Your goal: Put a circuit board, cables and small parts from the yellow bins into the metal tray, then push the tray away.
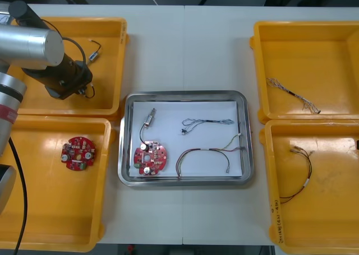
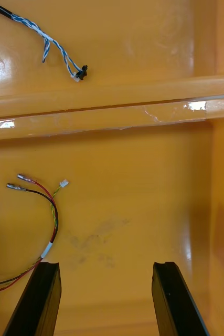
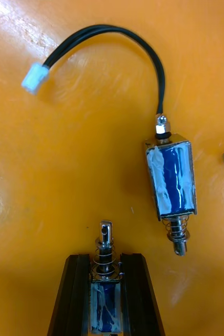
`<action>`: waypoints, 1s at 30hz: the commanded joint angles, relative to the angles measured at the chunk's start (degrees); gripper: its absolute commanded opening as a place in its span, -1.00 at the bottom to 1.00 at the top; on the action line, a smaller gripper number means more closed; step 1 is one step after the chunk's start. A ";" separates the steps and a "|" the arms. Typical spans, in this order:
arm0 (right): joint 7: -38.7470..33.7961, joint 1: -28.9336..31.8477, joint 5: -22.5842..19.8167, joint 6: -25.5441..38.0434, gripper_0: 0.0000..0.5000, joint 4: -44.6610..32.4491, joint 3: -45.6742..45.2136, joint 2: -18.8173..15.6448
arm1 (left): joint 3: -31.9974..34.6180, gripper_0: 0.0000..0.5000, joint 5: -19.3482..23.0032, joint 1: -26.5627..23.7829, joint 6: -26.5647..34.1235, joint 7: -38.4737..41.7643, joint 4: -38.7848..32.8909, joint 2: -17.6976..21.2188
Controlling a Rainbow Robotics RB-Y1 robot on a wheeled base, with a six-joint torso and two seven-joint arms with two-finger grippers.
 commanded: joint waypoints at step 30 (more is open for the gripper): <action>-1.83 0.99 -0.49 0.18 1.00 -1.84 0.25 0.69 | 4.59 -1.00 -3.43 1.58 24.00 0.34 -25.60 2.34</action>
